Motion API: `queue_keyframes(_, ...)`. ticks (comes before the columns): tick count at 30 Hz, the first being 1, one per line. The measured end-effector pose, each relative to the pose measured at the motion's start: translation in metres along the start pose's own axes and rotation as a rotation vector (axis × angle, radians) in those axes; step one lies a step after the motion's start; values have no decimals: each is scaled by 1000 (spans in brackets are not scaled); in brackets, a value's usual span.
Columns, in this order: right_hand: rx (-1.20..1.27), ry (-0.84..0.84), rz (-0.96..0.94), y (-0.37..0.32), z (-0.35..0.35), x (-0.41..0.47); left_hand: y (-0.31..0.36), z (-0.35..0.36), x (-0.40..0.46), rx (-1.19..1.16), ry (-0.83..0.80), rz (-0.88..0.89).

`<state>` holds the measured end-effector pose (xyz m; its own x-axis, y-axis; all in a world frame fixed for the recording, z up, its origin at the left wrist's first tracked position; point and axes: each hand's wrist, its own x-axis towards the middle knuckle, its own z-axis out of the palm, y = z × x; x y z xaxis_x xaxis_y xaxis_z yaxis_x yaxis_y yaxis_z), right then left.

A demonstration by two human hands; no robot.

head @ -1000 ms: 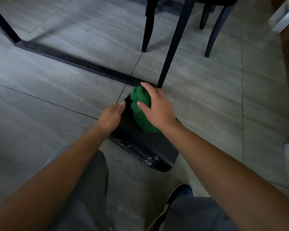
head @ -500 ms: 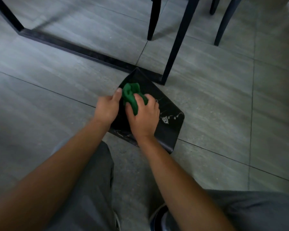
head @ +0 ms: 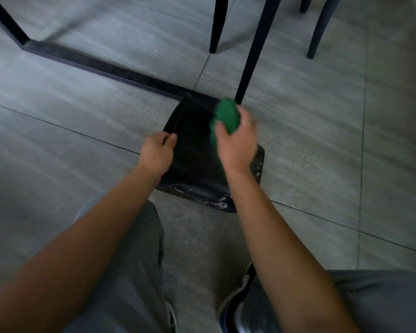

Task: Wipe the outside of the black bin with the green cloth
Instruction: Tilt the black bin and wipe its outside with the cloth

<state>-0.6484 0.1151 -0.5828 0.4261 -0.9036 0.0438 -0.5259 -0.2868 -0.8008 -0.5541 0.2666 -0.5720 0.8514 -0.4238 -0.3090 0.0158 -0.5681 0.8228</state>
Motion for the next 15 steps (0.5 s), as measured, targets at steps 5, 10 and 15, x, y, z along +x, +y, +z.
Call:
queue_keyframes(5, -164, -114, -305, -23, 37, -44, -5, -7, 0, 120, 72, 101)
queue_keyframes(10, -294, -51, -17, 59, 37, -32, -19, -17, 8, 204, 85, 91)
queue_keyframes(15, -361, 6, 420, 125, -12, 4, -5, -11, 1, 223, 32, 91)
